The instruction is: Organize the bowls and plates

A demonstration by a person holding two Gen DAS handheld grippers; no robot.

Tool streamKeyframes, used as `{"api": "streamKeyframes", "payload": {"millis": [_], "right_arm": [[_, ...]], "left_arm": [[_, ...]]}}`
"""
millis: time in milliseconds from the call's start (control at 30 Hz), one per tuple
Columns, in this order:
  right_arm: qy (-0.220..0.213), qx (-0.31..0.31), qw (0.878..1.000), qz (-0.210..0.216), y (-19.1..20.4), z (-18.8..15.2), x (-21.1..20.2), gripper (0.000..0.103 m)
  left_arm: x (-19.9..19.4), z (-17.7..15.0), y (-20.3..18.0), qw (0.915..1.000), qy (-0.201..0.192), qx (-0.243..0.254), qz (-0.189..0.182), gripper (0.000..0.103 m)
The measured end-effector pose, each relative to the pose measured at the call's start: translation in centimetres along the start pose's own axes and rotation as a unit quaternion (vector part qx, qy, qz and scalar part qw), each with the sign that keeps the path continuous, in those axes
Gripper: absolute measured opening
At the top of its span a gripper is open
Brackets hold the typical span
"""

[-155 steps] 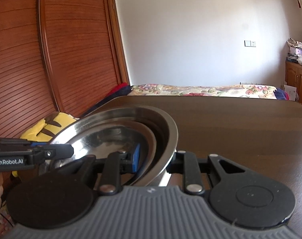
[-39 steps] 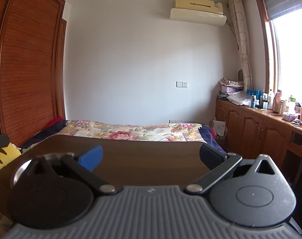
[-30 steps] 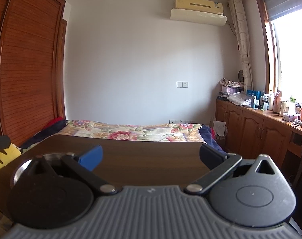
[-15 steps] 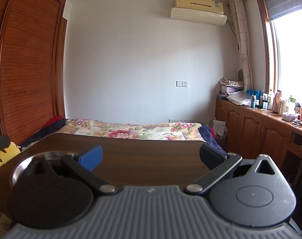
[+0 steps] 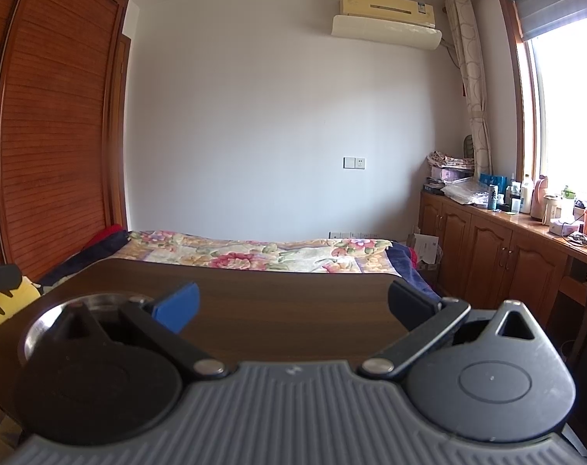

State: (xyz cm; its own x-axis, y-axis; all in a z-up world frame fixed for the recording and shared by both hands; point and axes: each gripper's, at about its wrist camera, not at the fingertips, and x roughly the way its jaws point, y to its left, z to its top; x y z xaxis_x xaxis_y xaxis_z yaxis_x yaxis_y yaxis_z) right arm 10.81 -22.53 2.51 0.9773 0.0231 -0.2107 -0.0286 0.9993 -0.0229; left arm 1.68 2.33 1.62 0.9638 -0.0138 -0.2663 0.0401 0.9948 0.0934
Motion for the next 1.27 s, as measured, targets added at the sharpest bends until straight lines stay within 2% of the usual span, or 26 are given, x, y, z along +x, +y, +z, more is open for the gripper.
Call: {"api": "streamKeyframes", "payload": {"millis": [1267], "right_arm": [[0.004,0.0,1.0,0.002,-0.19,0.06,0.31,0.103]], "left_arm": [[0.39,-0.43,0.01,1.0,0.006,0.001,0.0,0.103]]}}
